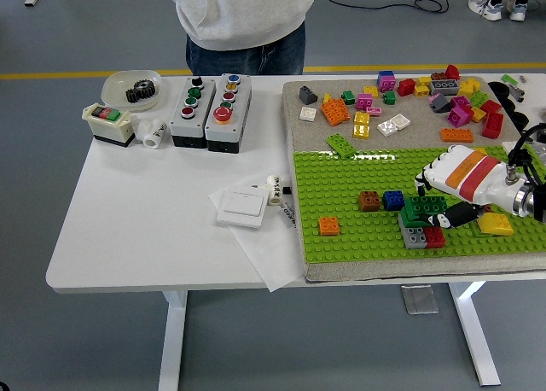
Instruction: Pick up the brick,pile it on top of brick,press brick,pick up the brick,pile it on top of brick,press brick
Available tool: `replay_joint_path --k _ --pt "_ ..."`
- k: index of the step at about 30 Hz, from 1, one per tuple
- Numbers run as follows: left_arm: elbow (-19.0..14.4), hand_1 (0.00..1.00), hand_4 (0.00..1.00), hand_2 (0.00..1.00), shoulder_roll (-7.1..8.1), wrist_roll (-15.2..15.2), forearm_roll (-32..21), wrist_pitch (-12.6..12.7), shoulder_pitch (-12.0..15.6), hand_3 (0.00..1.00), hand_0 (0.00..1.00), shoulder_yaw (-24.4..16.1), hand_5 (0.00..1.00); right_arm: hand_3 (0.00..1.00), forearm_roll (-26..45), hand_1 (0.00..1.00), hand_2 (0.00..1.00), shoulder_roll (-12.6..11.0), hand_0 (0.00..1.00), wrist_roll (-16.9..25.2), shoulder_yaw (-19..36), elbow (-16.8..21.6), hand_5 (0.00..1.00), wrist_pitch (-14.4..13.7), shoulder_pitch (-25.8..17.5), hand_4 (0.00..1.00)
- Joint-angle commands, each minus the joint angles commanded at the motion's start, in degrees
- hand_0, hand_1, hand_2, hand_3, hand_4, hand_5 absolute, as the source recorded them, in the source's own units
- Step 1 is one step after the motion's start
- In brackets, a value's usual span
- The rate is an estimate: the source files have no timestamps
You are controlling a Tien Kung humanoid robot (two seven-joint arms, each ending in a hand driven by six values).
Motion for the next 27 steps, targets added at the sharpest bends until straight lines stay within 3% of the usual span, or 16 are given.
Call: replay_joint_path --k 27 --pt "-0.02 0.756 0.667 0.765 0.01 -0.06 -0.68 0.20 -0.47 0.598 0.762 0.54 0.596 0.530 -0.06 0.449 0.529 1.08 0.286 0.45 -1.24 -1.77 0.520 -0.14 0.68 0.757"
